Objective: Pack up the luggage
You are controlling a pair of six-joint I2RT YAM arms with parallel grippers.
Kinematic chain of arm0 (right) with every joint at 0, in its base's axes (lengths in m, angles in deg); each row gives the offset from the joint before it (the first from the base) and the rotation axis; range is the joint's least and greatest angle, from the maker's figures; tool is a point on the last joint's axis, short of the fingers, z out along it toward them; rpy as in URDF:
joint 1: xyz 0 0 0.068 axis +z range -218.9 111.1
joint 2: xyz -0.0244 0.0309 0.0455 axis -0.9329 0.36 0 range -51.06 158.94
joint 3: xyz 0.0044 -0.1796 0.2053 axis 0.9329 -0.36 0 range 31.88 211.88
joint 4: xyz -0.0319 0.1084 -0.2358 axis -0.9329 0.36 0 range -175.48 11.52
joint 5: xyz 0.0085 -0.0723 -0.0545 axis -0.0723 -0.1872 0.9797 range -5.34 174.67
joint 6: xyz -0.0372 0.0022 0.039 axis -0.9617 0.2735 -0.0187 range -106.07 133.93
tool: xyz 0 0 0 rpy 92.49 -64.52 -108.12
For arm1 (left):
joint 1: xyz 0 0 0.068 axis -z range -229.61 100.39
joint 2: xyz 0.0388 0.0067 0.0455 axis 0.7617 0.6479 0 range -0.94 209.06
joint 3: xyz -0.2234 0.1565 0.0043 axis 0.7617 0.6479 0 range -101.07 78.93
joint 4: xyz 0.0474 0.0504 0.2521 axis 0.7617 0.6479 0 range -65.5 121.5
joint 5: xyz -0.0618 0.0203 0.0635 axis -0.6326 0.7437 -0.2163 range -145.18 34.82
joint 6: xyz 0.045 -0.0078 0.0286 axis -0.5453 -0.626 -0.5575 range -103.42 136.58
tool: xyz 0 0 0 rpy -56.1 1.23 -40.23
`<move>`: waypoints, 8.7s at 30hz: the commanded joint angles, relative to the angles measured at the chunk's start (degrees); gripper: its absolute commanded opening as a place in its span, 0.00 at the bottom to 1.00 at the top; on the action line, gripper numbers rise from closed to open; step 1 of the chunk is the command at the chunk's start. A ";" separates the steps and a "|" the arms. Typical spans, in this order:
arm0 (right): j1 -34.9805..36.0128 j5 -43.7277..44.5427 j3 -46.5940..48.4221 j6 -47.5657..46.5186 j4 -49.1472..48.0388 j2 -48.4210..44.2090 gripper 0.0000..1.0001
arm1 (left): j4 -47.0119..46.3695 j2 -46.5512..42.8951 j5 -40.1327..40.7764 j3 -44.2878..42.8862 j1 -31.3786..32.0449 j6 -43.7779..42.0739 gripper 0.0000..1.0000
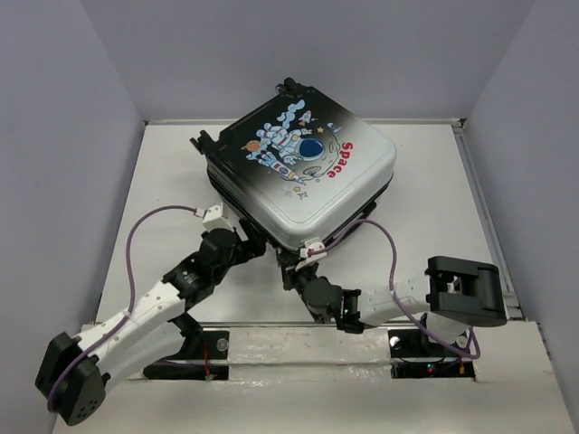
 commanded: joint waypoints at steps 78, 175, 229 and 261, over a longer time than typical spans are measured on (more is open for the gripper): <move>-53.11 -34.66 -10.56 22.27 46.17 -37.80 0.71 | -28.87 36.49 -30.12 -28.02 -42.11 14.60 0.06; -69.53 -74.67 -25.77 8.73 17.37 -41.10 0.07 | -18.24 -12.57 -1.46 5.83 -5.20 8.01 0.06; -18.91 -11.73 -17.86 41.44 48.86 -35.82 0.16 | -20.44 8.33 -20.38 -14.28 6.30 5.64 0.06; -61.22 -40.82 -13.64 14.63 52.12 -49.29 0.64 | 16.92 7.91 -9.44 -30.12 -20.13 -33.91 0.99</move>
